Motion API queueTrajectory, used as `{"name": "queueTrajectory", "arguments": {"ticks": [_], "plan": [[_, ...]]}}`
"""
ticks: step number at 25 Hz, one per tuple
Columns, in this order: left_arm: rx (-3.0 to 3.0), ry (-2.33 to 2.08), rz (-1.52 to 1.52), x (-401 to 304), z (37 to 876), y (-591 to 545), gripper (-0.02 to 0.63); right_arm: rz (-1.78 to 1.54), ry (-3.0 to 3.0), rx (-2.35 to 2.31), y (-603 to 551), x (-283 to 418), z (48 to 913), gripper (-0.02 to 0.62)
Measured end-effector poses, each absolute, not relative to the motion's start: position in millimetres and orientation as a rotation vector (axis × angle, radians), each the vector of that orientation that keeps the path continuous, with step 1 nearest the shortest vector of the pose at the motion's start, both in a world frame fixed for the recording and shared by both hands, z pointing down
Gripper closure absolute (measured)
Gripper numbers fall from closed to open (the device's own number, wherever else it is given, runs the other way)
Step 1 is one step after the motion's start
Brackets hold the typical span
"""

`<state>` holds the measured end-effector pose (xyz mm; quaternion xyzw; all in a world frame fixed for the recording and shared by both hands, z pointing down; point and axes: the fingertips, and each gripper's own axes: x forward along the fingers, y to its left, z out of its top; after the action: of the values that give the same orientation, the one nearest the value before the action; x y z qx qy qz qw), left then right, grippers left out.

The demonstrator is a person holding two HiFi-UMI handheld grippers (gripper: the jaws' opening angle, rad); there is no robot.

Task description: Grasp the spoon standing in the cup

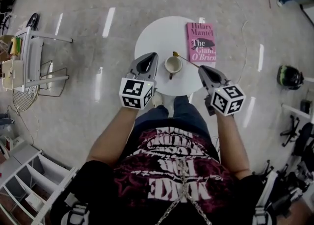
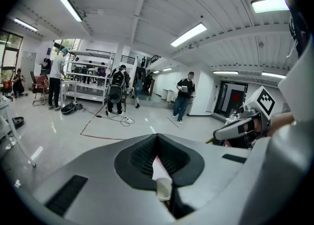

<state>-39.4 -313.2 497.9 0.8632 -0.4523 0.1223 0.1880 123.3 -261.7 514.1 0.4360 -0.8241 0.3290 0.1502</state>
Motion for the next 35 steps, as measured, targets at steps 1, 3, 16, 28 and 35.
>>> {"name": "queueTrajectory", "arguments": {"ticks": [1, 3, 16, 28, 35], "plan": [[2.423, -1.272, 0.348, -38.8, 501.5, -313.5, 0.581, 0.956, -2.361, 1.246, -261.7, 123.3, 519.2, 0.560], [2.410, -1.271, 0.358, -37.0, 509.8, -313.9, 0.581, 0.979, -2.349, 1.229, -261.4, 123.2, 529.6, 0.560], [2.315, -1.274, 0.430, -32.5, 571.9, -311.7, 0.581, 1.092, -2.229, 1.111, -266.5, 129.3, 625.8, 0.560], [2.251, -1.303, 0.465, -40.5, 608.9, -309.4, 0.581, 1.159, -2.155, 0.998, -276.4, 123.2, 699.4, 0.560], [2.228, -1.308, 0.485, -45.2, 618.2, -298.4, 0.581, 1.179, -2.139, 0.996, -277.2, 122.6, 712.6, 0.558]]}}
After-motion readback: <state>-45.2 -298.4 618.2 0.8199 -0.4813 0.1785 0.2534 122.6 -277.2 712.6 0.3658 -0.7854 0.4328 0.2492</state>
